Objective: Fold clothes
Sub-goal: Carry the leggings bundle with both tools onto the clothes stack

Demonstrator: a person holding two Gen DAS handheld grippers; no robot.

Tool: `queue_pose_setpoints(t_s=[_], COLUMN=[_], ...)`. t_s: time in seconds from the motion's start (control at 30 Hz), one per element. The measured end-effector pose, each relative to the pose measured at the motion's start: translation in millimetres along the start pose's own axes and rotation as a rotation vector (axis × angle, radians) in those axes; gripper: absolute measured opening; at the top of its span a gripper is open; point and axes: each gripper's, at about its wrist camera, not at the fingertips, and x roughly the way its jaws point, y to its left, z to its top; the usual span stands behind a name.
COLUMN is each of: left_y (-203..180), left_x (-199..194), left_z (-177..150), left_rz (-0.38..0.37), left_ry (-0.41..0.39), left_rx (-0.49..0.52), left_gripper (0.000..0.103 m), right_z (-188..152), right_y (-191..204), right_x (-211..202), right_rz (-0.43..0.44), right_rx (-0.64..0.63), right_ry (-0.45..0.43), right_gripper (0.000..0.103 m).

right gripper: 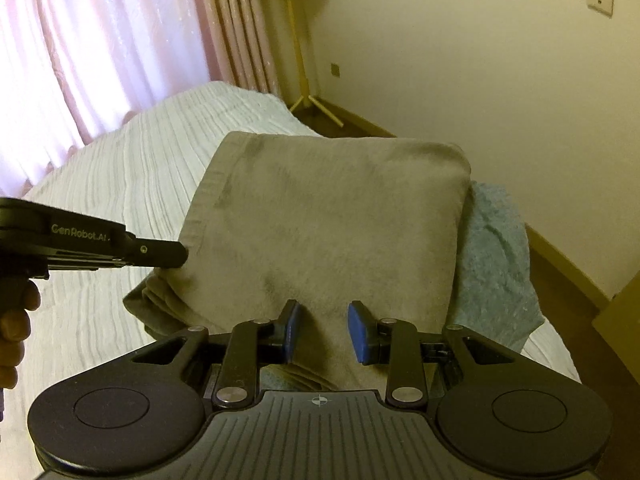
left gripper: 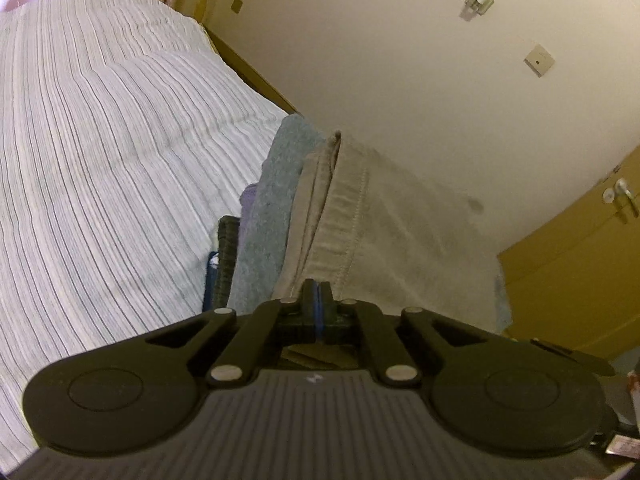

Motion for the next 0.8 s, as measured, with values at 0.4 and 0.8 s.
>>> queue_pose_setpoints(t_s=[0.4, 0.8], left_y=[-39, -11], left_x=[51, 87], left_z=[62, 44], left_rz=[0.023, 0.055], left_ry=[-0.080, -0.109], left_rx=[0.140, 0.085], left_gripper=[0.001, 0.003], right_z=[77, 66], right_y=[-57, -68], right_x=[14, 61], right_rz=[-0.081, -0.074], right_rx=[0.199, 0.169], right_ry=[-0.117, -0.067], right_gripper=[0.032, 0.032])
